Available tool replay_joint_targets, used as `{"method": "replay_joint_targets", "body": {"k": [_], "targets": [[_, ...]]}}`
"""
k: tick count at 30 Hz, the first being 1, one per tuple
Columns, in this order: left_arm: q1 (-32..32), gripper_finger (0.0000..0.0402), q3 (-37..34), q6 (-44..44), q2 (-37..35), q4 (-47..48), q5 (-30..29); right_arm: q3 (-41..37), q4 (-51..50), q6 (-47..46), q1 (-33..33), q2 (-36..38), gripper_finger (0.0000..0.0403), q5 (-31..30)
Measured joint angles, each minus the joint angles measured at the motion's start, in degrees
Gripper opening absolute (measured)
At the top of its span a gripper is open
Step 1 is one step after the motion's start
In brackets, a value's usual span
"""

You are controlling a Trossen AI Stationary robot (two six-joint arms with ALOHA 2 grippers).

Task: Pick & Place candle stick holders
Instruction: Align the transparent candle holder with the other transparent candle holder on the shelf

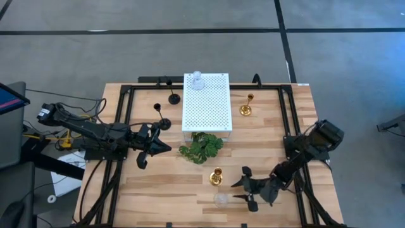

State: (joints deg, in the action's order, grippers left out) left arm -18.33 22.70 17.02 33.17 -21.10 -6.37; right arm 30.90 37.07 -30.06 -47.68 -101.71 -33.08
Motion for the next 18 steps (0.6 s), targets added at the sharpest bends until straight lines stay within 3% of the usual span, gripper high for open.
{"method": "replay_joint_targets", "body": {"k": [7,18], "targets": [[0.0,0.0008,0.0,0.0,0.0,0.0,0.0,2.6,16.8,5.6,-0.7,-10.0,0.0211,-0.7],[0.0,0.0008,0.0,0.0,0.0,0.0,0.0,6.2,17.5,8.2,2.1,-11.8,0.0225,-0.2]]}}
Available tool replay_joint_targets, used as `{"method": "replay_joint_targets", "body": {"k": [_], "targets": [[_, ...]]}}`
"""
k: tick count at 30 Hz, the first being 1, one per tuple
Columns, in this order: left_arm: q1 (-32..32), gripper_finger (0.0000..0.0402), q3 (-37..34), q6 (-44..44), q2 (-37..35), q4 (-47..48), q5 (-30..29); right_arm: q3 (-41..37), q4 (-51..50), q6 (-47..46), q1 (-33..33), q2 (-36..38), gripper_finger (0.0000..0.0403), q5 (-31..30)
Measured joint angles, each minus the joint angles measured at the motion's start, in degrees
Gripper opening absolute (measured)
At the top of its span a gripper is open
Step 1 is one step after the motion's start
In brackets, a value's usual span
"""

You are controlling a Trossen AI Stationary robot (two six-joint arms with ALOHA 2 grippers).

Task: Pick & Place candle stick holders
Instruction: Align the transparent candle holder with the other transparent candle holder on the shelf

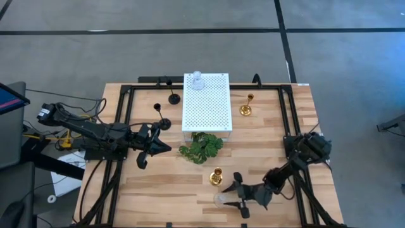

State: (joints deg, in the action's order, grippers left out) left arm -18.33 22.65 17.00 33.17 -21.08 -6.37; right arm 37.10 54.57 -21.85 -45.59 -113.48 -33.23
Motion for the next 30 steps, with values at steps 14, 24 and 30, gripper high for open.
{"method": "replay_joint_targets", "body": {"k": [14,24,30], "targets": [[0.0,0.0008,0.0,0.0,0.0,0.0,0.0,2.9,-1.5,2.9,3.5,-0.2,0.0240,6.5],[0.0,0.0008,0.0,0.0,0.0,0.0,0.0,2.9,-1.6,2.3,4.1,-0.2,0.0159,8.6],[0.0,0.0008,0.0,0.0,0.0,0.0,0.0,2.9,-1.2,1.1,4.0,-0.2,0.0117,10.2]]}}
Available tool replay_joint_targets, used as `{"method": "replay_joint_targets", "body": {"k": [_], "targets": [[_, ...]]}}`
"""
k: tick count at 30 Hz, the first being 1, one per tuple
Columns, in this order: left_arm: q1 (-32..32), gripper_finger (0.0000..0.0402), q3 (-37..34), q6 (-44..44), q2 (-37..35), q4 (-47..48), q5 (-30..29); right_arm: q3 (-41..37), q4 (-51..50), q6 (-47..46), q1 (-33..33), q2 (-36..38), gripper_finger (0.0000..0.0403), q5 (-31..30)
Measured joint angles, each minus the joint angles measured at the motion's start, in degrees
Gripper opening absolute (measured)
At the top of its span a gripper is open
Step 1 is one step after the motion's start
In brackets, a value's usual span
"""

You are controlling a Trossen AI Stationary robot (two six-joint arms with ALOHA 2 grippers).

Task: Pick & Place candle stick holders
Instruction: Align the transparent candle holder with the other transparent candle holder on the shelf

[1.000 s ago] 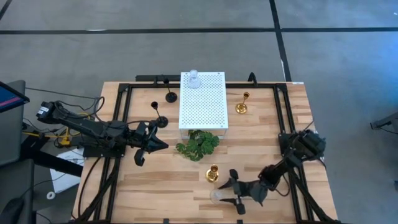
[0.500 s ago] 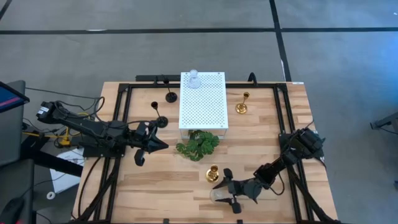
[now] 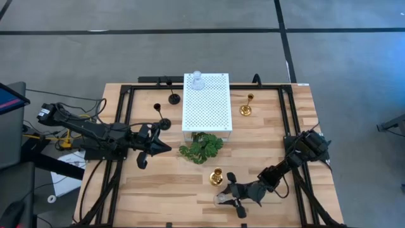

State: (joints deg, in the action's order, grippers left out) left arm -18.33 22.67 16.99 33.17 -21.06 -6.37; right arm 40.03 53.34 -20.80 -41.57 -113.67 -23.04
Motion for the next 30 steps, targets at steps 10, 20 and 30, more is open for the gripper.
{"method": "replay_joint_targets", "body": {"k": [10,20,30], "targets": [[0.0,0.0008,0.0,0.0,0.0,0.0,0.0,0.0,-7.3,-1.8,-0.4,6.1,0.0117,0.9],[0.0,0.0008,0.0,0.0,0.0,0.0,0.0,0.0,-22.7,-1.3,-0.4,23.0,0.0117,1.0],[0.0,0.0008,0.0,0.0,0.0,0.0,0.0,1.1,-37.6,-1.7,0.3,40.8,0.0117,0.7]]}}
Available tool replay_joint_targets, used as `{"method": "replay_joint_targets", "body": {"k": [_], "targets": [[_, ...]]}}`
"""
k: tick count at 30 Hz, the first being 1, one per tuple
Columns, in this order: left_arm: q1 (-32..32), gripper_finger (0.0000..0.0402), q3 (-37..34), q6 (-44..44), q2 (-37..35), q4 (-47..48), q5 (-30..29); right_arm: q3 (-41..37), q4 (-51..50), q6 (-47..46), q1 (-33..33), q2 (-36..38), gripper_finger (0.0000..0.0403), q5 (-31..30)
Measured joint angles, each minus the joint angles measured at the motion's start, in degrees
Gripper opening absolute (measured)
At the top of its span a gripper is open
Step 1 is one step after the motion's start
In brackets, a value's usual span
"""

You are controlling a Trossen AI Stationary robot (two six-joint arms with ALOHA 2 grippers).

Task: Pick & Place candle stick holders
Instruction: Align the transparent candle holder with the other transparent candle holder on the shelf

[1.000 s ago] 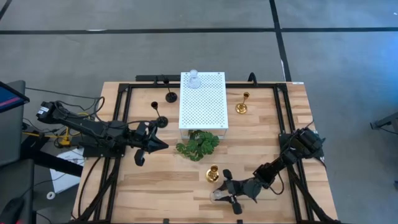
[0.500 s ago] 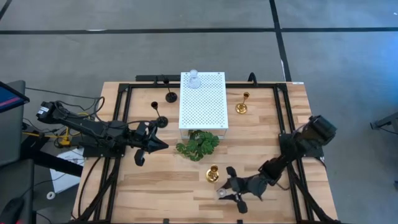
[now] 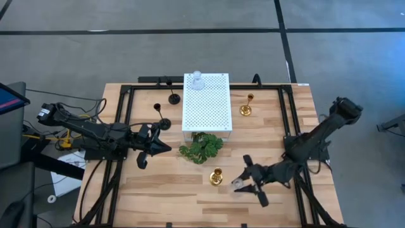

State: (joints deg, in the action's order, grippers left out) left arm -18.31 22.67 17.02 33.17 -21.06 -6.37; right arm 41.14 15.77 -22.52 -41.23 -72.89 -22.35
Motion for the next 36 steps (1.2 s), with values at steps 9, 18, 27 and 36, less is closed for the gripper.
{"method": "replay_joint_targets", "body": {"k": [9,18,27,36], "targets": [[0.0,0.0008,0.0,0.0,0.0,0.0,0.0,12.9,-24.8,3.0,5.5,5.5,0.0117,-0.2],[0.0,0.0008,0.0,0.0,0.0,0.0,0.0,20.0,-27.0,14.2,18.0,5.6,0.0117,6.6],[0.0,0.0008,0.0,-0.5,0.0,0.0,0.0,20.1,-22.0,16.6,38.6,4.6,0.0117,21.2],[0.0,0.0008,0.0,-0.7,0.0,0.0,-3.8,20.1,-13.0,15.3,54.0,-2.2,0.0117,29.5]]}}
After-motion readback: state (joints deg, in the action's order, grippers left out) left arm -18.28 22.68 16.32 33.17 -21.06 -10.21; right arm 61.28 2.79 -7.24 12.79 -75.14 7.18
